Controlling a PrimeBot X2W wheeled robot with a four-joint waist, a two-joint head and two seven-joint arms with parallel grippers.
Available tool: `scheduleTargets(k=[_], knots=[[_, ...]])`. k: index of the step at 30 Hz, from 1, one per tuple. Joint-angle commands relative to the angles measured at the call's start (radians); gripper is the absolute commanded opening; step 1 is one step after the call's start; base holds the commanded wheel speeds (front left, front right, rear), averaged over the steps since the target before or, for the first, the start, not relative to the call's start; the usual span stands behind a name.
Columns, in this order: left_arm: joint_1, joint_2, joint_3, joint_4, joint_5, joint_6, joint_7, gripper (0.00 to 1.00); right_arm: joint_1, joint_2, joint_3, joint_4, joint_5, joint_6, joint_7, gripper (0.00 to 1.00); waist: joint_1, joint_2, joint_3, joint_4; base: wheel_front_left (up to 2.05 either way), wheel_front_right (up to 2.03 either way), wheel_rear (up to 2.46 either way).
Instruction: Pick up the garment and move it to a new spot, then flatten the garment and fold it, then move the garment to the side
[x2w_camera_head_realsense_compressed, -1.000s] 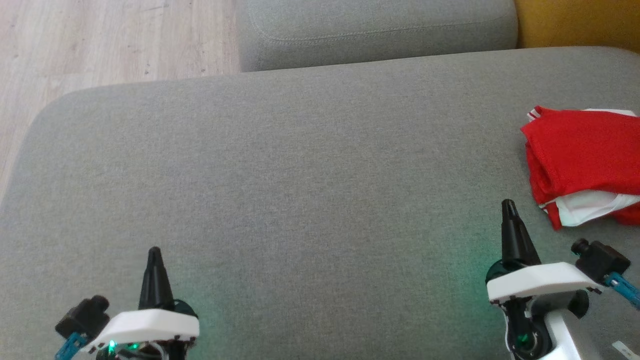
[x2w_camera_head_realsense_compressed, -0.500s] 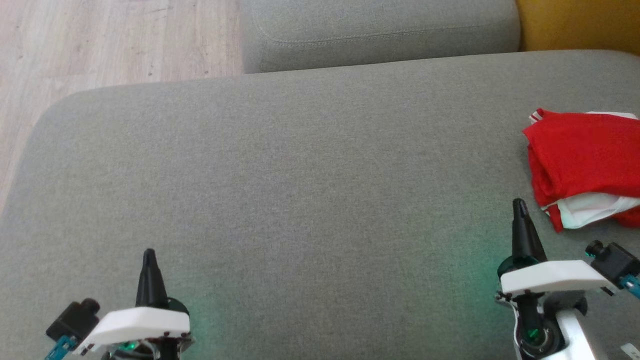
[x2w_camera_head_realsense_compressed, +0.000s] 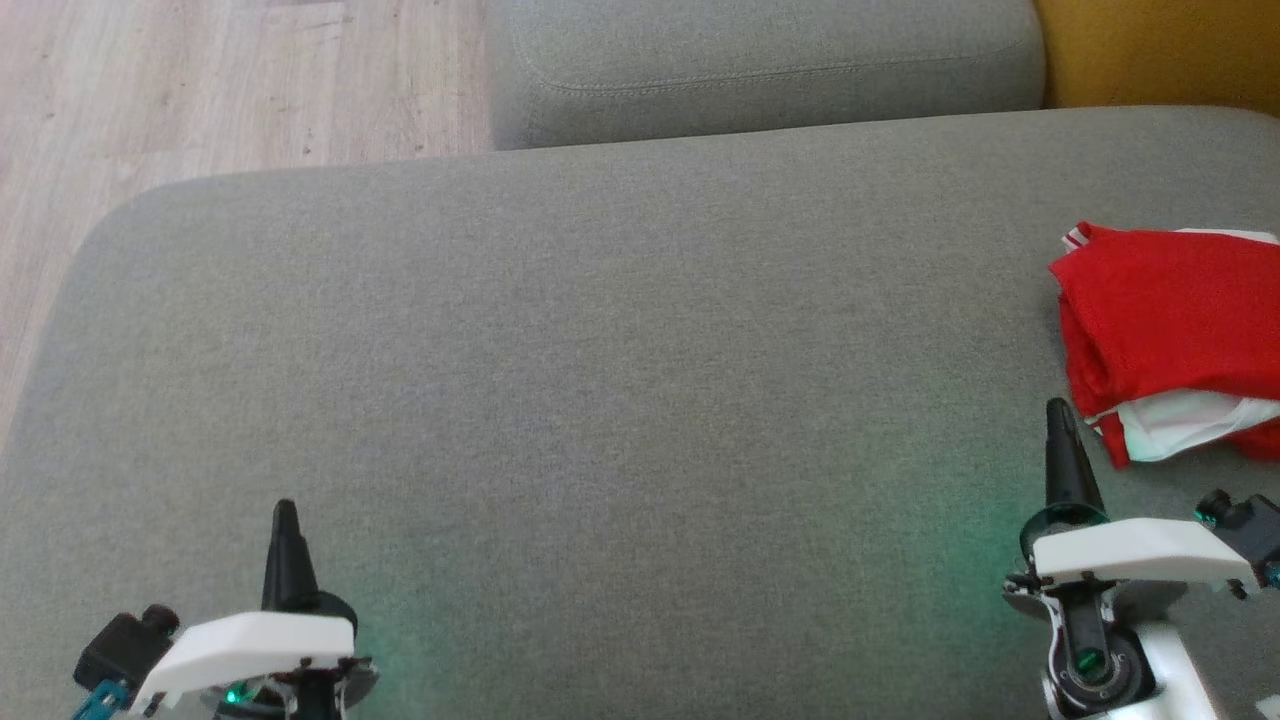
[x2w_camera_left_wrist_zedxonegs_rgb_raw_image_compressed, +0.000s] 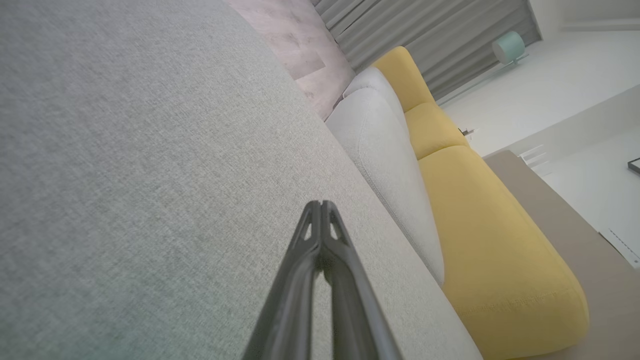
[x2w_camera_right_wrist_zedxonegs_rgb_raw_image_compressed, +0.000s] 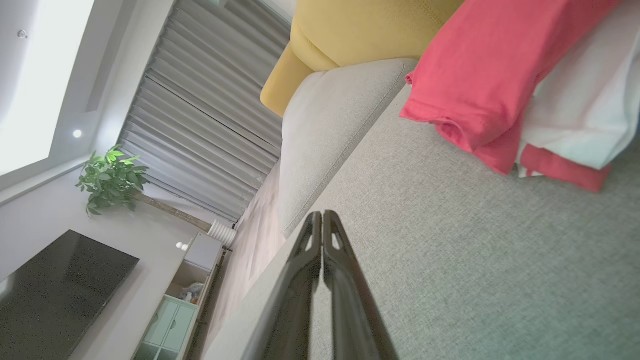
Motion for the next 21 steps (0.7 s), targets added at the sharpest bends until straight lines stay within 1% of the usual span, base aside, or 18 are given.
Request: scheduleTargets(k=[1, 21], knots=[[-0.054, 0.003, 0.032, -0.034, -0.027, -0.007, 0.006, 0.0, -0.029, -0.019, 0.003, -0.041, 0.034, -0.001, 0.007, 0.0, 0.0, 0.0, -0.001, 0.001, 0.0, 0.0, 0.0], [-0.06, 0.004, 0.072, -0.049, -0.226, -0.023, 0.068, 0.0, -0.022, -0.02, -0.035, -0.06, 0.263, -0.001, 0.067, 0.0, 0.0, 0.0, -0.009, 0.011, 0.0, 0.0, 0.0]])
